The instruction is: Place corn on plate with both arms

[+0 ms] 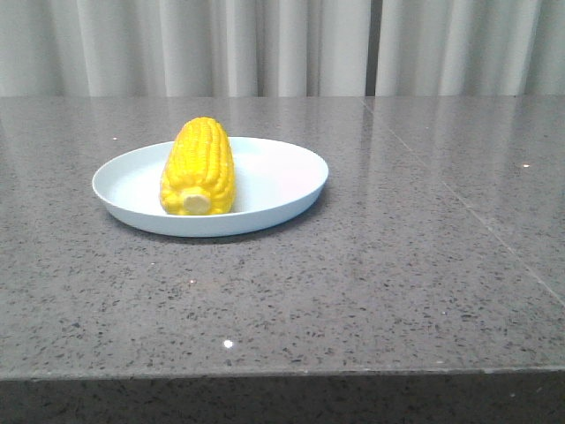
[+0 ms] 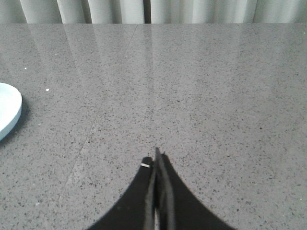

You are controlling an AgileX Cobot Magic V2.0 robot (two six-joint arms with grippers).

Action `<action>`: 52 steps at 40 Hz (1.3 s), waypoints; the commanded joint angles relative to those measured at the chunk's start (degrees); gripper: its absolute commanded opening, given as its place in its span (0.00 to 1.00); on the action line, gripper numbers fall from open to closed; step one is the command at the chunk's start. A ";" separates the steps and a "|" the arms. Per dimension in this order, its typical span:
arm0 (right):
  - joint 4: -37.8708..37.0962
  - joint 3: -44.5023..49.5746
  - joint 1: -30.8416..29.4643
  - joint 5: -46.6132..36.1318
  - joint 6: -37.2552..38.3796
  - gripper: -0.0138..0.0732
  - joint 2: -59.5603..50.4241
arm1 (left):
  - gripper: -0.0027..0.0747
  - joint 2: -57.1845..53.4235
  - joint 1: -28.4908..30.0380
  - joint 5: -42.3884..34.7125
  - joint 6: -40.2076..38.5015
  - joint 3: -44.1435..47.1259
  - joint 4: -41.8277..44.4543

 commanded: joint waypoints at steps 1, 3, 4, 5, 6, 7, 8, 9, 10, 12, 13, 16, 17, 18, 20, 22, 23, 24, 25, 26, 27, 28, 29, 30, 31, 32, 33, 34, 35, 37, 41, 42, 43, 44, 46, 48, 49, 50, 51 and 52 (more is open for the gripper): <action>-1.22 0.36 -0.46 -5.86 -2.11 0.09 -0.25 | 0.01 -1.30 0.07 -4.62 -0.61 0.30 -0.64; 0.13 2.40 -1.31 -8.13 -5.15 0.09 -1.50 | 0.01 -1.30 0.07 -4.62 -0.61 0.30 -0.64; 1.46 3.42 -1.86 -9.93 -7.46 0.09 -2.37 | 0.01 -1.30 0.07 -4.62 -0.61 0.30 -0.64; 2.65 4.94 -2.71 -11.44 -9.28 0.09 -3.31 | 0.01 -1.30 0.07 -4.62 -0.61 0.30 -0.64; 4.27 6.58 -3.42 -13.47 -11.57 0.09 -4.09 | 0.01 -1.30 0.07 -4.62 -0.61 0.30 -0.64; 5.53 7.89 -4.38 -15.40 -13.46 0.09 -5.20 | 0.01 -1.30 0.07 -4.62 -0.61 0.30 -0.64; 7.07 9.63 -5.30 -16.73 -14.43 0.09 -6.08 | 0.01 -1.30 0.07 -4.62 -0.61 0.30 -0.64; 8.33 10.95 -5.72 -17.94 -15.00 0.09 -6.97 | 0.01 -1.30 0.07 -4.62 -0.61 0.30 -0.64; 8.74 12.25 -6.50 -19.16 -15.06 0.09 -8.21 | 0.01 -1.30 0.07 -4.62 -0.61 0.30 -0.64; 10.38 15.43 -7.87 -20.25 -15.06 0.09 -10.66 | 0.01 -1.30 0.07 -4.62 -0.61 0.30 -0.64; 11.11 16.83 -8.30 -20.35 -15.06 0.09 -11.53 | 0.01 -1.30 0.07 -4.62 -0.61 0.30 -0.64; 12.15 19.76 -9.49 -20.35 -15.06 0.09 -14.52 | 0.01 -1.30 0.07 -4.62 -0.61 0.30 -0.64; 12.15 20.79 -9.77 -20.35 -15.06 0.09 -15.26 | 0.01 -1.30 0.07 -4.62 -0.61 0.30 -0.64; 12.15 21.52 -9.90 -20.42 -15.06 0.09 -16.20 | 0.01 -1.30 0.07 -4.62 -0.61 0.30 -0.64; 12.15 21.36 -10.07 -17.87 -15.06 0.09 -16.17 | 0.01 -1.30 0.07 -4.62 -0.61 0.30 -0.64; 12.15 21.41 -10.07 -17.39 -15.06 0.09 -16.23 | 0.01 -1.19 0.07 -4.62 -0.61 0.30 -0.64; 12.15 21.41 -10.07 -16.95 -15.06 0.09 -16.22 | 0.01 -1.19 0.07 -4.62 -0.61 0.30 -0.64; 12.15 21.41 -10.07 -16.95 -15.06 0.09 -16.22 | 0.01 -1.19 0.07 -4.62 -0.61 0.30 -0.64; 12.15 21.41 -10.07 -16.89 -15.06 0.09 -16.22 | 0.01 -1.19 0.07 -4.62 -0.61 0.30 -0.64; 12.15 21.41 -10.07 -16.89 -15.06 0.09 -16.22 | 0.01 -1.19 0.07 -4.62 -0.61 0.30 -0.64; 12.15 21.41 -10.07 -16.95 -15.06 0.09 -16.17 | 0.01 -1.19 0.07 -4.62 -0.61 0.30 -0.64; 12.15 21.41 -10.07 -16.95 -15.06 0.09 -16.17 | 0.01 -1.19 0.07 -4.62 -0.61 0.30 -0.64; 12.15 21.41 -10.07 -16.95 -15.06 0.09 -16.17 | 0.01 -1.19 0.07 -4.62 -0.61 0.30 -0.64; 12.15 21.41 -10.07 -16.95 -15.06 0.09 -16.17 | 0.01 -1.19 0.07 -4.62 -0.61 0.30 -0.64; 12.15 21.41 -10.07 -16.95 -15.06 0.09 -16.17 | 0.01 -1.19 0.07 -4.62 -0.61 0.30 -0.64; 12.15 21.41 -10.07 -16.95 -15.06 0.09 -16.17 | 0.01 -1.19 0.07 -4.62 -0.61 0.30 -0.64; 12.15 21.41 -10.07 -16.95 -15.06 0.09 -16.17 | 0.01 -1.19 0.07 -4.62 -0.61 0.30 -0.64; 12.15 21.41 -10.07 -16.95 -15.06 0.09 -16.17 | 0.01 -1.19 0.07 -4.62 -0.61 0.30 -0.64; 12.15 21.41 -10.07 -16.95 -15.06 0.09 -16.17 | 0.01 -1.19 0.07 -4.62 -0.61 0.30 -0.64; 12.15 21.41 -10.07 -16.95 -15.06 0.09 -16.17 | 0.01 -1.19 0.07 -4.62 -0.61 0.30 -0.64; 12.15 21.41 -10.07 -16.95 -15.06 0.09 -16.17 | 0.01 -1.19 0.07 -4.62 -0.61 0.30 -0.64; 12.15 21.41 -10.07 -16.95 -15.06 0.09 -16.17 | 0.01 -1.19 0.07 -4.62 -0.61 0.30 -0.64; 12.15 21.41 -10.07 -16.95 -15.06 0.09 -16.17 | 0.01 -1.19 0.07 -4.62 -0.61 0.30 -0.64; 12.15 21.41 -10.07 -16.95 -15.06 0.09 -16.17 | 0.01 -1.19 0.07 -4.62 -0.61 0.30 -0.64; 12.15 21.41 -10.07 -16.95 -15.06 0.09 -16.17 | 0.01 -1.19 0.07 -4.62 -0.61 0.30 -0.64; 12.15 21.41 -10.07 -16.95 -15.06 0.09 -16.17 | 0.01 -1.19 0.07 -4.62 -0.61 0.30 -0.64; 12.15 21.41 -10.07 -16.95 -15.06 0.09 -16.17 | 0.01 -1.19 0.07 -4.62 -0.61 0.30 -0.64; 12.15 21.41 -10.07 -16.95 -15.06 0.09 -16.17 | 0.01 -1.19 0.07 -4.62 -0.61 0.30 -0.64; 12.15 21.41 -10.07 -16.95 -15.06 0.09 -16.17 | 0.01 -1.19 0.07 -4.62 -0.61 0.30 -0.64; 12.15 21.41 -10.07 -16.95 -15.06 0.09 -16.17 | 0.01 -1.19 0.07 -4.62 -0.61 0.30 -0.64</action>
